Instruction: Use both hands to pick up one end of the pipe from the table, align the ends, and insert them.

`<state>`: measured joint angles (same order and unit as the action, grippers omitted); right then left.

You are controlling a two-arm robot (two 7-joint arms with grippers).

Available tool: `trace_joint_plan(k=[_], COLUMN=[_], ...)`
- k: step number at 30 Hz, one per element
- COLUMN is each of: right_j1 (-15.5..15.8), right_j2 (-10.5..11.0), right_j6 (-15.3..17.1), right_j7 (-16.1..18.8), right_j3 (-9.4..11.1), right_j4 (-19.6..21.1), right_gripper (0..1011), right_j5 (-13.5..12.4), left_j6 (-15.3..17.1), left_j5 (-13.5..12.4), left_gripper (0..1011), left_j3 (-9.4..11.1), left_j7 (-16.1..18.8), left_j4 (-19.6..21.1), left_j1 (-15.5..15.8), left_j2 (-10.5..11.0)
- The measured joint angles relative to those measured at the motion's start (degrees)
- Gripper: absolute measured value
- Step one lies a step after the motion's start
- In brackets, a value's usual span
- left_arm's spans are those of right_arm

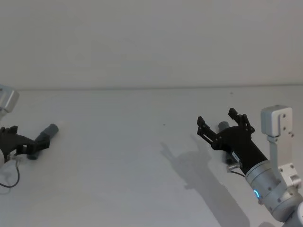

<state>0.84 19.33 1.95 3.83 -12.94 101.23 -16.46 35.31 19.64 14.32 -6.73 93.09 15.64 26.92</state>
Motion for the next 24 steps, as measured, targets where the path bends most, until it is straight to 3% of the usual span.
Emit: trace_joint_plan(k=[14,24], right_j1=[0.0,0.0], right_j2=[0.0,0.0], right_j6=[0.0,0.0], right_j7=[0.0,0.0], right_j3=[0.0,0.0], right_j4=[0.0,0.0], right_gripper=[1001,1001], right_j5=[0.0,0.0], left_j6=[-4.0,-4.6], left_j5=[-1.4,-1.8], left_gripper=[1002,1002], left_j3=[1.4,3.2], left_j7=[-2.9,-5.9], left_j4=[-6.0,-9.9], left_j1=[3.0,5.4], left_j2=[-0.8,-1.8])
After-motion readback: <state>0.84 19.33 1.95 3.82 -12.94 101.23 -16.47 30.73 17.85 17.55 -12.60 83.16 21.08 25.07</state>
